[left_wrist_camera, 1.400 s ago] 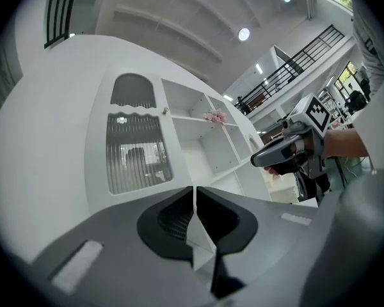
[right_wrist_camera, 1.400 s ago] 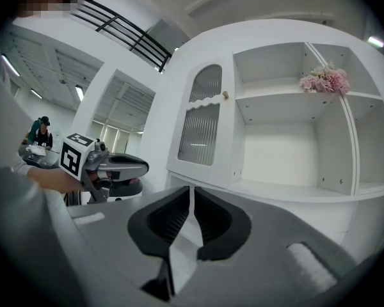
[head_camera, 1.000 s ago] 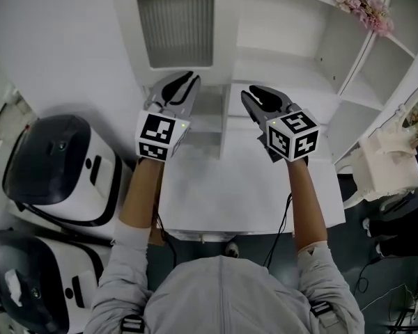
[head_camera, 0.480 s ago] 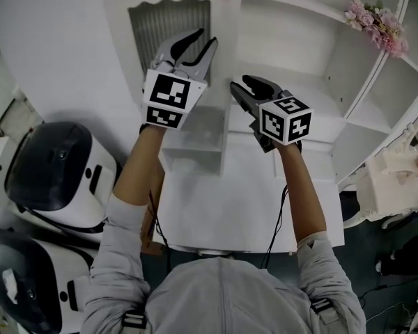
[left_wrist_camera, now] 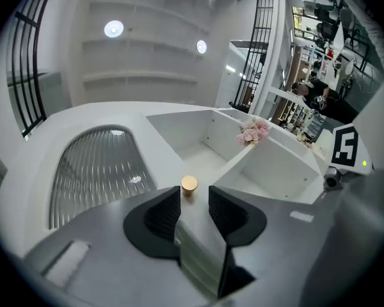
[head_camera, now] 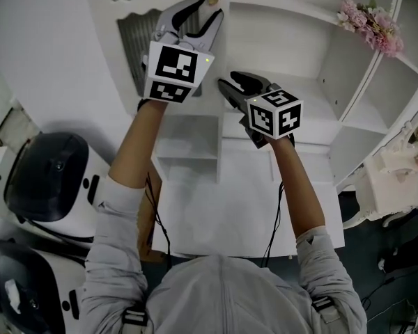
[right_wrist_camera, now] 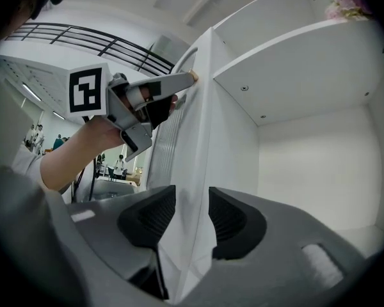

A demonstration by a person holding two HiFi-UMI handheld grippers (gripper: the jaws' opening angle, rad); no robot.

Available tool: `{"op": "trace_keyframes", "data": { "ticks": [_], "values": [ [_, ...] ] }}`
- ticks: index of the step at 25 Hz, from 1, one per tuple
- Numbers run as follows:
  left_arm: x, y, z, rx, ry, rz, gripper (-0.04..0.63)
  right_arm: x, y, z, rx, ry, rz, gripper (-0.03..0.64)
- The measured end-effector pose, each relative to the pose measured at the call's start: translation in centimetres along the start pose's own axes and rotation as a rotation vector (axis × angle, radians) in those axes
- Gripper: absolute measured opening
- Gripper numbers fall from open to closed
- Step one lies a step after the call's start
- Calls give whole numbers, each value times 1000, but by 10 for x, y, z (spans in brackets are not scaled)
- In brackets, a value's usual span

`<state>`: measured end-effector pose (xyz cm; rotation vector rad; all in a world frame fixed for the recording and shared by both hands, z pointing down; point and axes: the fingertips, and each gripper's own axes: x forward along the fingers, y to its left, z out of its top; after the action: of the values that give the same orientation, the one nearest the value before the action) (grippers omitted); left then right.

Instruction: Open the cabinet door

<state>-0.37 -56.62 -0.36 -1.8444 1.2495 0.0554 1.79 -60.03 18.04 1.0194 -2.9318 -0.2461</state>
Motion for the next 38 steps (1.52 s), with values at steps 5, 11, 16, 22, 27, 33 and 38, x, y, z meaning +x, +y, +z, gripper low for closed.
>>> {"op": "trace_keyframes", "data": {
  "ticks": [5, 11, 16, 22, 27, 33, 38],
  "values": [
    [10, 2, 2, -4, -14, 30, 146, 2, 2, -8, 3, 34, 7, 164],
    [14, 6, 5, -17, -27, 61, 97, 0, 2, -7, 11, 48, 0, 165],
    [9, 7, 8, -70, -32, 52, 97, 6, 4, -8, 25, 71, -8, 165],
    [-2, 9, 21, -95, -72, 69, 94, 9, 13, -14, 57, 85, 7, 127],
    [-8, 7, 27, -113, -85, 65, 94, 4, 19, -17, 60, 96, -10, 115],
    [-18, 7, 33, -120, -107, 59, 94, -4, 31, -17, 48, 87, -12, 107],
    [-32, 6, 43, -105, -101, 42, 92, -16, 46, -14, 56, 65, -31, 101]
  ]
}}
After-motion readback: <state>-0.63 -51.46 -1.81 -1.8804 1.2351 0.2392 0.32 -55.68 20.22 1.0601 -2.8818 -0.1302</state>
